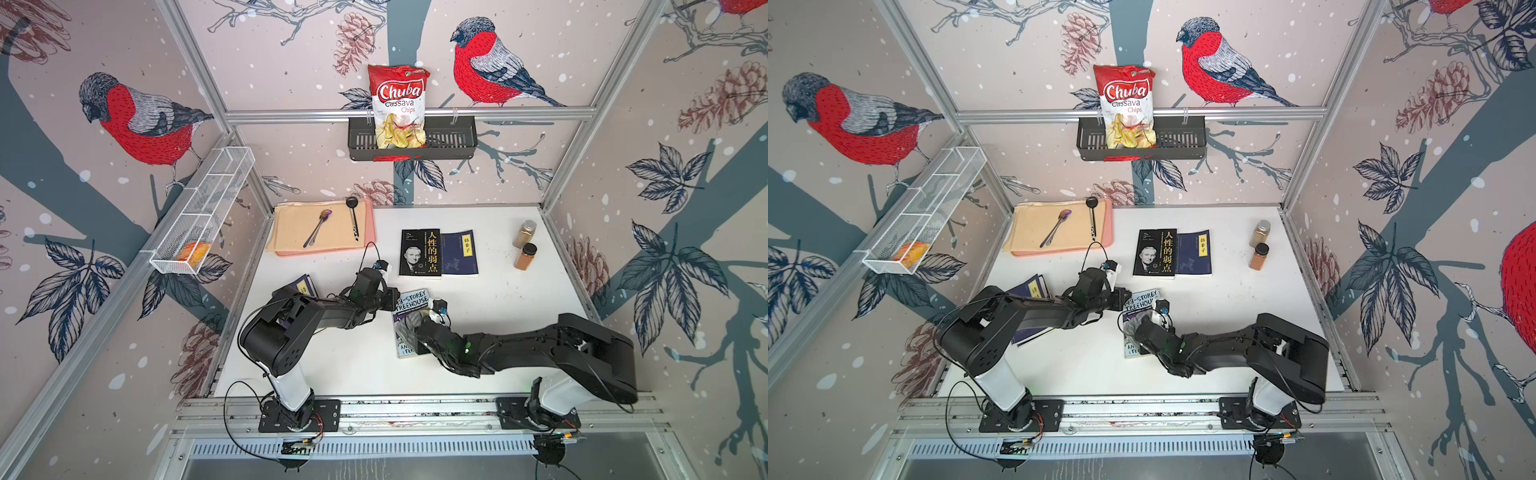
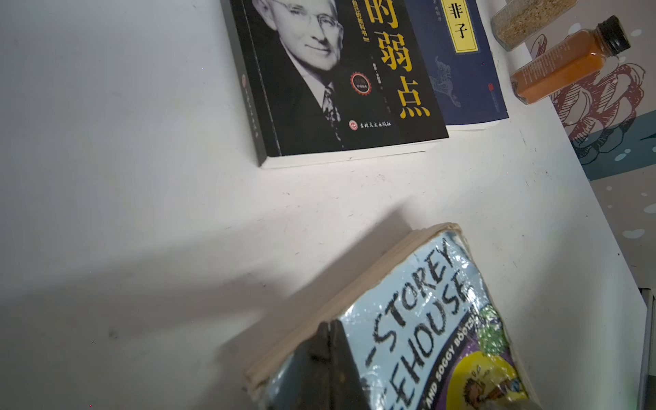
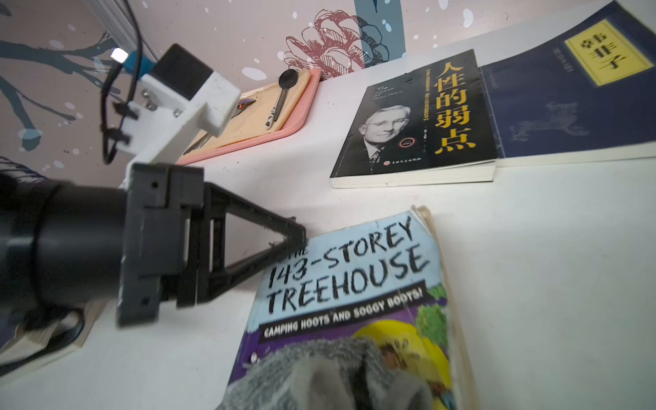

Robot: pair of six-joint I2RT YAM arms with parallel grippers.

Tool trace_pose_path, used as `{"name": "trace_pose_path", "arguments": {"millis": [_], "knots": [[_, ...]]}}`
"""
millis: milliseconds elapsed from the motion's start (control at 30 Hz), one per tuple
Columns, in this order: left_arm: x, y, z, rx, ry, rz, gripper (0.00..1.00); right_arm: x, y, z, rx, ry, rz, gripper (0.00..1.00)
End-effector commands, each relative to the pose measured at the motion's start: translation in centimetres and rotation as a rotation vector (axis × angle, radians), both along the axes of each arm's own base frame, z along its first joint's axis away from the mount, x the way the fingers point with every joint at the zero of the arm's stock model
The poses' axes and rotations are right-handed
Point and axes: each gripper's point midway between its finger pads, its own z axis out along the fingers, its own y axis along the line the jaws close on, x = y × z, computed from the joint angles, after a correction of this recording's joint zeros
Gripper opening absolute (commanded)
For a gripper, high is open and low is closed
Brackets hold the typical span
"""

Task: Wipe the cover of the book
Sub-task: Wipe the dirt from the cover of the book.

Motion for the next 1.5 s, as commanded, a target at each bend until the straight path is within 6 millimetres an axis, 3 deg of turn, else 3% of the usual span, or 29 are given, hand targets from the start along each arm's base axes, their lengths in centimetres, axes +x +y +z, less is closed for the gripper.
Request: {"name": "trace_pose_path", "arguments": {"millis": [0,100,167,267,467,533,633,833,900,967,1067,1267,1333,1400,1467], "knots": [[-4.5,3.7,-5.6,0.195,0.239,0.021,0.00,-1.5,-3.9,-6.2,-0.250,0.220,0.082,0.09],[-4.4,3.5,-5.5,0.193,0.238,0.015,0.00,0.7,-2.3,-6.0,-0.240,0.192,0.085,0.08],[-4.3,3.5,-5.3,0.197,0.236,0.015,0.00,0.5,-1.9,-5.8,-0.254,0.187,0.099,0.08],[-4.1,3.6,-5.3,0.200,0.232,0.020,0.00,-2.1,-2.6,-5.5,-0.286,0.194,0.124,0.09],[-4.2,3.7,-5.3,0.205,0.234,0.023,0.00,-10.2,-5.8,-5.9,-0.273,0.306,0.147,0.10],[-4.3,3.7,-5.2,0.206,0.232,0.024,0.00,-11.2,-6.3,-6.2,-0.248,0.331,0.146,0.10],[-4.2,3.7,-4.9,0.204,0.225,0.020,0.00,-9.6,-6.3,-6.4,-0.251,0.301,0.134,0.10],[-4.0,3.5,-4.8,0.205,0.224,0.014,0.00,-0.8,-4.1,-5.7,-0.196,0.204,0.086,0.08],[-3.9,3.4,-4.8,0.203,0.223,0.012,0.00,1.0,-3.7,-5.3,-0.197,0.189,0.073,0.08],[-3.9,3.5,-4.8,0.207,0.222,0.015,0.00,1.0,-3.4,-4.9,-0.216,0.183,0.088,0.08],[-3.8,3.6,-4.9,0.215,0.217,0.014,0.00,-1.8,-4.7,-4.8,-0.259,0.201,0.100,0.10],[-3.6,4.0,-4.9,0.246,0.215,0.014,0.00,-8.5,-11.4,-6.7,-0.344,0.304,0.000,0.12],[-3.4,3.9,-4.8,0.247,0.212,0.011,0.00,-8.2,-12.0,-6.8,-0.319,0.301,-0.028,0.12],[-3.4,3.8,-4.7,0.248,0.210,0.009,0.00,-6.7,-11.5,-6.6,-0.288,0.281,-0.042,0.12],[-3.5,4.0,-4.9,0.257,0.211,0.004,0.00,-3.7,-10.9,-6.2,-0.278,0.239,-0.059,0.12]]}}
